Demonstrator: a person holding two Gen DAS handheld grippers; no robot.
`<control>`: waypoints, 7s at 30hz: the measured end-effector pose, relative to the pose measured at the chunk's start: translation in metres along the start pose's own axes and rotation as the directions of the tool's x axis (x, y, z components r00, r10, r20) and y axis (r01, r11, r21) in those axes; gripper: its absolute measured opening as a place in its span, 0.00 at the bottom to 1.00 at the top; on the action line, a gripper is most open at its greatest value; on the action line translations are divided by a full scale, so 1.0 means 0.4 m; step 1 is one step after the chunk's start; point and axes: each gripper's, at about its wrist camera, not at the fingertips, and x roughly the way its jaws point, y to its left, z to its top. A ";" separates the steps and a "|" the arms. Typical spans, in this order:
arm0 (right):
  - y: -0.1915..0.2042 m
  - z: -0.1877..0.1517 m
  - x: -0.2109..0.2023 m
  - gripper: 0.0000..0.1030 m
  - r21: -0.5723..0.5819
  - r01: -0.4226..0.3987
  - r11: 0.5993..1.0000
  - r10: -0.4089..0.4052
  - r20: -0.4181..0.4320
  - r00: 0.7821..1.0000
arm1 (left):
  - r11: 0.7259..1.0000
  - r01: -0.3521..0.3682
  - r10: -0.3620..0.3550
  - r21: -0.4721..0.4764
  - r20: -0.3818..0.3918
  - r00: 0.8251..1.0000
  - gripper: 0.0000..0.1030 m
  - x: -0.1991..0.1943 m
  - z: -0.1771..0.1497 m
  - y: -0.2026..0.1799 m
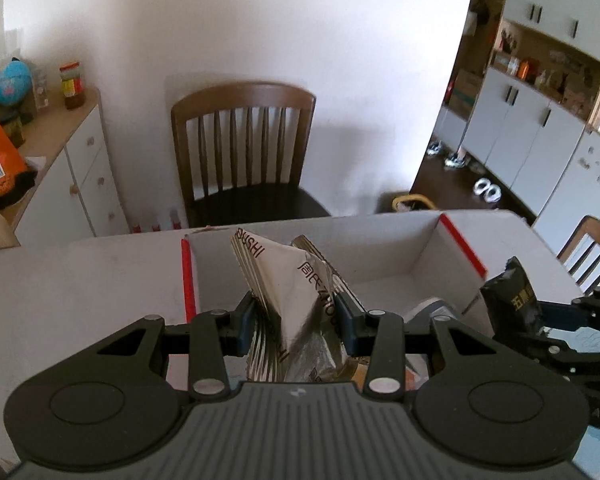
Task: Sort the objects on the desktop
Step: 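Lift the black snack pack and silver foil bag and carry both to the red box, then lower both held items into the red box and open both tools, then move both tools back from the red box toward the remaining items on the table, then grasp the white USB cable with the left tool while the right tool grasps the clear bag of black items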
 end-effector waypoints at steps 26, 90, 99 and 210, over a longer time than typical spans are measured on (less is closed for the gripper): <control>-0.003 -0.038 0.139 0.33 0.004 -0.053 0.999 0.053 -0.132 0.990 | 0.979 -0.068 0.092 0.193 -0.122 0.988 0.39 0.172 -0.006 -0.047; 0.034 -0.014 -0.087 0.45 0.026 0.006 1.000 -0.003 -0.093 0.996 | 0.981 -0.029 0.047 0.194 -0.087 0.995 0.65 -0.107 -0.005 -0.092; 0.051 -0.025 -0.140 0.47 0.036 0.024 0.999 -0.021 -0.077 0.997 | 0.981 -0.006 0.023 0.195 -0.083 0.996 0.65 -0.194 -0.029 -0.093; 0.081 -0.493 -0.110 0.61 0.158 0.157 0.975 -0.124 -0.201 0.972 | 0.985 0.067 -0.045 0.159 -0.137 0.990 0.39 -0.108 -0.555 -0.161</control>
